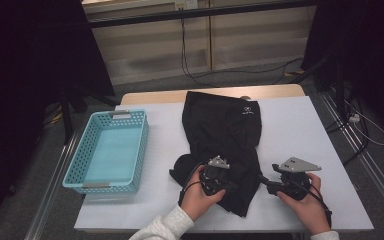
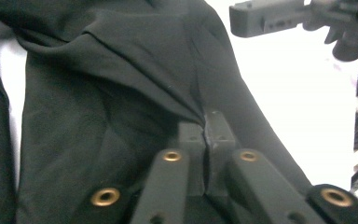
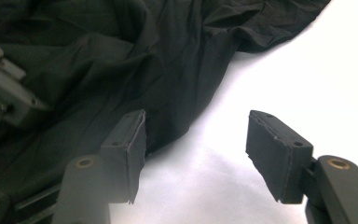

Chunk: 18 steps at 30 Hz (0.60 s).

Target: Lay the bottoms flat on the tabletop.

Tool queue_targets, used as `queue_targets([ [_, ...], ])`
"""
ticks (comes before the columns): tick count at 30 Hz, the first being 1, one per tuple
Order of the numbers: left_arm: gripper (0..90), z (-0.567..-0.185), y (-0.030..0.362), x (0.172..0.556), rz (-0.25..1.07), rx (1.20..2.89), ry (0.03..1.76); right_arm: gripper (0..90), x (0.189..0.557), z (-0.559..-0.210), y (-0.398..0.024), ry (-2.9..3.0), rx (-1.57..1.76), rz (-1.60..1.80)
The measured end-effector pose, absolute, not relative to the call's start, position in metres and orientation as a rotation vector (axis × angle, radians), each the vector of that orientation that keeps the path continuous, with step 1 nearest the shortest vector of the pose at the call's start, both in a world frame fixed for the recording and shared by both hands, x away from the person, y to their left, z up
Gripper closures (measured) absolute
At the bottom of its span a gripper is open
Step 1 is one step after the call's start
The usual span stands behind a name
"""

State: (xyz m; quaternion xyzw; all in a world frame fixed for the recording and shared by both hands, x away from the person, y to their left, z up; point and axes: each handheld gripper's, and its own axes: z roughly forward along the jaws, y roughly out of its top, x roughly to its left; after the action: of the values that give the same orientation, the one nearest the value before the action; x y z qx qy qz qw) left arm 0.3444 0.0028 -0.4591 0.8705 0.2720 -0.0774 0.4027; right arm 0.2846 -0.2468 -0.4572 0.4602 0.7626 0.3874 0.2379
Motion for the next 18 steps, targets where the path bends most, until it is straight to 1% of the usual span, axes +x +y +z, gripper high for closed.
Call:
queue_targets([
  [3, 88.8, -0.449, 0.011, 0.35, -0.217, 2.182, 0.696, 37.2, 0.282, -0.457, -0.248, 2.09, 1.252, 1.061],
  [6, 88.8, -0.44, 0.024, 0.359, -0.28, 2.145, 0.736, 36.5, 0.28, -0.455, -0.251, 2.074, 1.263, 1.063],
  [11, 88.8, -0.431, 0.048, 0.374, -0.28, 2.095, 0.813, 36.0, 0.28, -0.455, -0.251, 2.077, 1.264, 1.066],
  [18, 88.8, -0.424, 0.085, 0.389, -0.261, 2.042, 0.908, 35.3, 0.284, -0.456, -0.236, 2.122, 1.226, 1.078],
])
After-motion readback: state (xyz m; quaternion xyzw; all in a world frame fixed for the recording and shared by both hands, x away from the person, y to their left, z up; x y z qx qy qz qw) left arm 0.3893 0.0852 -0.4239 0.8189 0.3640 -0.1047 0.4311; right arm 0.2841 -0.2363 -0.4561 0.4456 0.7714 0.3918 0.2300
